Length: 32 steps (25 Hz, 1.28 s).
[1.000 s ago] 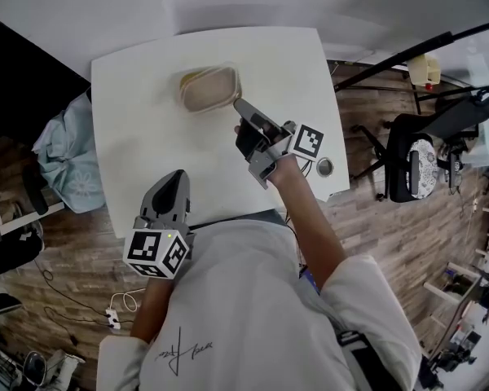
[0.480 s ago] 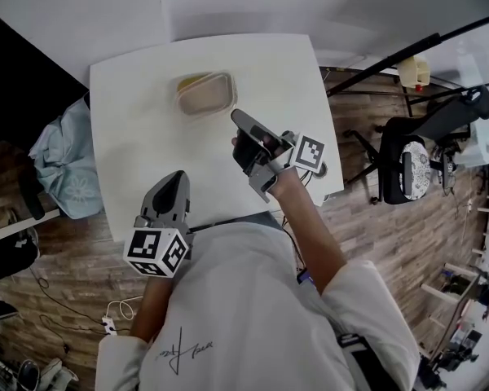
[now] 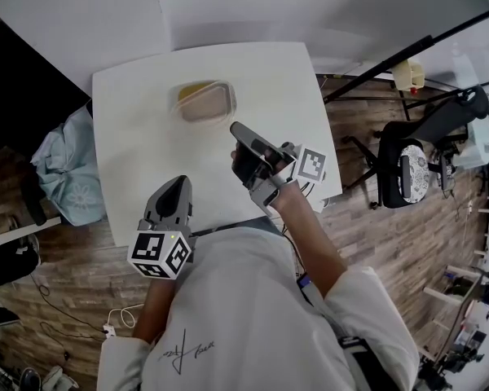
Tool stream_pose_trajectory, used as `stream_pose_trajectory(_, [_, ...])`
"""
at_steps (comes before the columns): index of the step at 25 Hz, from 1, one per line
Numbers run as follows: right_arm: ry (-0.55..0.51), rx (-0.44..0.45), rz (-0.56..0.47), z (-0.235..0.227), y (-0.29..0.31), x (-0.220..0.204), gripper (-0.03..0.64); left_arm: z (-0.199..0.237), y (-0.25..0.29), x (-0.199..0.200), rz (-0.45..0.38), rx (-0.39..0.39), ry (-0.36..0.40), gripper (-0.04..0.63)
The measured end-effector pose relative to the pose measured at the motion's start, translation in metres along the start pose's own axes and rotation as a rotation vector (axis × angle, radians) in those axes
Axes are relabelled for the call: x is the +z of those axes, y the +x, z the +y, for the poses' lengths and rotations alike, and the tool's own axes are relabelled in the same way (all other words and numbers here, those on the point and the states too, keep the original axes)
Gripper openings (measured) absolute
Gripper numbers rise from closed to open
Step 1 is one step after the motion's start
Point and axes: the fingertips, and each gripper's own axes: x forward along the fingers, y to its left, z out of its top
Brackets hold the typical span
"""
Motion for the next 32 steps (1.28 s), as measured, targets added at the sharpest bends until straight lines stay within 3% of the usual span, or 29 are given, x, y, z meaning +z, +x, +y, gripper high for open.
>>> stream_pose_trajectory(10, [0.007,0.054,-0.001,0.023,0.0,-0.006,0.011,0.001,0.0,0.001,0.002,-0.006,0.009,0.008])
stream_pose_trajectory(32, [-0.082,0.062,0.01,0.065,-0.008,-0.016,0.011,0.005,-0.005,0.01,-0.006,-0.014,0.022,0.008])
